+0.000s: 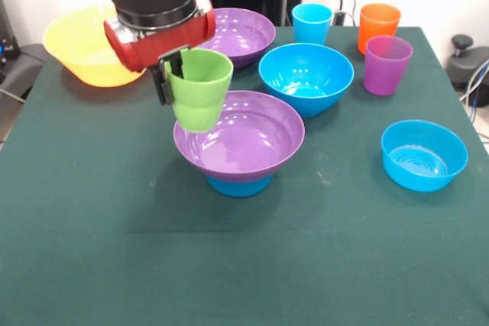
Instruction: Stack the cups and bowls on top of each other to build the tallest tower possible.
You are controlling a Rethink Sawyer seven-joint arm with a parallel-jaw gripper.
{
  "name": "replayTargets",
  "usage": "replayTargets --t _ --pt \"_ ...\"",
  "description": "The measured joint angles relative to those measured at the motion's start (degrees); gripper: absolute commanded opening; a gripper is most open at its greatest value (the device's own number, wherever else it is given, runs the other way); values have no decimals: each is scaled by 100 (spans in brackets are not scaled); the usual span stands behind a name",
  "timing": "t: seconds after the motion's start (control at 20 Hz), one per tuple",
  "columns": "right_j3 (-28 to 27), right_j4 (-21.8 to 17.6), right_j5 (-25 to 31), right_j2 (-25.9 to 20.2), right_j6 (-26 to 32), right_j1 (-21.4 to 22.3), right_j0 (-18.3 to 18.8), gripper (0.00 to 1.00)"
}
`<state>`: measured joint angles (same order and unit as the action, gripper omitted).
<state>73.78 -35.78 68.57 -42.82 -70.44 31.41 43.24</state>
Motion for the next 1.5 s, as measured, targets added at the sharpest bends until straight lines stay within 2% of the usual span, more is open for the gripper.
replayTargets --t 0.6,1.25,1.5 --pt "402 56 -126 0 0 31 79 0" --pt "506 55 -1078 0 0 -466 83 0" --pt "544 51 -1161 3 0 -601 83 0"
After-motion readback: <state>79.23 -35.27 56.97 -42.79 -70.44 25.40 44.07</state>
